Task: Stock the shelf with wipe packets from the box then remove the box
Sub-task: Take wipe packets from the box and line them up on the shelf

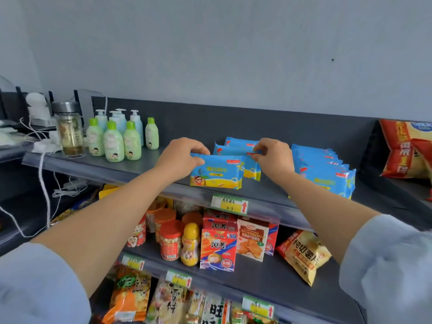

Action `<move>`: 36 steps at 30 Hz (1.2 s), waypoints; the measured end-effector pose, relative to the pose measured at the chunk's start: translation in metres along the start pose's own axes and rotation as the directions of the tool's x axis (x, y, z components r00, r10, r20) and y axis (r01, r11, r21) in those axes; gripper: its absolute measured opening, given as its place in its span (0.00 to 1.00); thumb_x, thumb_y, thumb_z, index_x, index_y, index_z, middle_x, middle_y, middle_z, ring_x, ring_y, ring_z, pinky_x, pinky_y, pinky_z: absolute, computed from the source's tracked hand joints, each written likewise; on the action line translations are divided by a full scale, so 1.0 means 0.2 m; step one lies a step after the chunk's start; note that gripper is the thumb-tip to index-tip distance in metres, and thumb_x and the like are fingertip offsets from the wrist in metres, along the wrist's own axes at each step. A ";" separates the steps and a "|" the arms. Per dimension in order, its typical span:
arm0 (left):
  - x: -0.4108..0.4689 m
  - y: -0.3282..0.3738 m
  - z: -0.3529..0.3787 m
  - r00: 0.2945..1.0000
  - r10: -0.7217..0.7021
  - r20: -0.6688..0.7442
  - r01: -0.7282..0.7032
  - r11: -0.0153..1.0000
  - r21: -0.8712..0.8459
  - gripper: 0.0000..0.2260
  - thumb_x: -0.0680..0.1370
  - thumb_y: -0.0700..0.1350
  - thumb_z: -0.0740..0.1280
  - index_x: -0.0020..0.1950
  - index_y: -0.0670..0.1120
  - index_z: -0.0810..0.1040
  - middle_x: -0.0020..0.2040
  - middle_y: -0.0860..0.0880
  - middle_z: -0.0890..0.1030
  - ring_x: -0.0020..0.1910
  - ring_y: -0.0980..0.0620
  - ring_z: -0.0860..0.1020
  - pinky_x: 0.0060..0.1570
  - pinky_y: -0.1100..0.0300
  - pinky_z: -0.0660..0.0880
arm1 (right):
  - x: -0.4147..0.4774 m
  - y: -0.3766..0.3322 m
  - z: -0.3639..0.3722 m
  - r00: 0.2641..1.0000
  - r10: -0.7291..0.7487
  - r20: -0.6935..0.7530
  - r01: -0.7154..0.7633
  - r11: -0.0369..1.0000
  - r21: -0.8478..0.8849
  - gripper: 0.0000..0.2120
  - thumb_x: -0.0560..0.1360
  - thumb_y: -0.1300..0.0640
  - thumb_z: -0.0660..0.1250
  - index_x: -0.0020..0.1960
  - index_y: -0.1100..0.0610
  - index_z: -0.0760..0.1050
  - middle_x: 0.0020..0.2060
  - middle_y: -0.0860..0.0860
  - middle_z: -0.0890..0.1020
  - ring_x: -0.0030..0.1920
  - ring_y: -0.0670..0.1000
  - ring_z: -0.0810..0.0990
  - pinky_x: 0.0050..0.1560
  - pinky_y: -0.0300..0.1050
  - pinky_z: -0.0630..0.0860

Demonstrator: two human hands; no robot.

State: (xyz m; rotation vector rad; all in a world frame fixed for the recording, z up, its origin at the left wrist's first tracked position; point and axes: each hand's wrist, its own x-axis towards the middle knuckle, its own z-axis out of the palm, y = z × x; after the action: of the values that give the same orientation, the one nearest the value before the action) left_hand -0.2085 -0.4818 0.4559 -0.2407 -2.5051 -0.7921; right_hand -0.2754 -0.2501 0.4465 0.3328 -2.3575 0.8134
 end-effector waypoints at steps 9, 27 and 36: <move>0.34 -0.09 0.14 0.999 0.017 0.047 -0.015 0.999 -0.030 0.09 0.75 0.39 0.70 0.52 0.50 0.83 0.50 0.55 0.81 0.50 0.56 0.77 0.51 0.58 0.75 | 0.25 0.14 0.20 0.996 0.078 0.035 -0.076 0.995 -0.057 0.05 0.74 0.60 0.71 0.49 0.57 0.80 0.44 0.50 0.79 0.43 0.50 0.75 0.43 0.39 0.69; 0.81 -0.31 0.44 0.978 0.072 0.198 -0.065 0.997 -0.042 0.11 0.77 0.40 0.68 0.57 0.49 0.81 0.58 0.54 0.79 0.55 0.56 0.76 0.53 0.58 0.75 | 0.58 0.35 0.47 0.976 0.219 -0.012 -0.219 0.967 -0.129 0.06 0.75 0.61 0.68 0.52 0.56 0.80 0.48 0.53 0.81 0.45 0.51 0.77 0.46 0.42 0.74; 0.89 -0.33 0.63 0.979 0.170 0.115 -0.185 0.973 0.140 0.11 0.77 0.39 0.67 0.57 0.49 0.73 0.54 0.52 0.75 0.54 0.51 0.73 0.52 0.53 0.74 | 0.65 0.41 0.50 0.984 0.179 0.021 -0.168 0.954 -0.247 0.08 0.76 0.58 0.67 0.54 0.53 0.80 0.53 0.51 0.81 0.53 0.52 0.78 0.51 0.46 0.76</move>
State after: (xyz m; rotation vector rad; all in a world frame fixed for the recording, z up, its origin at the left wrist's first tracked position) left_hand -0.4336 -0.4606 0.4259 -0.4557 -2.5790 -0.5288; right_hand -0.4564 -0.2533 0.4276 0.0400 -2.5195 0.5876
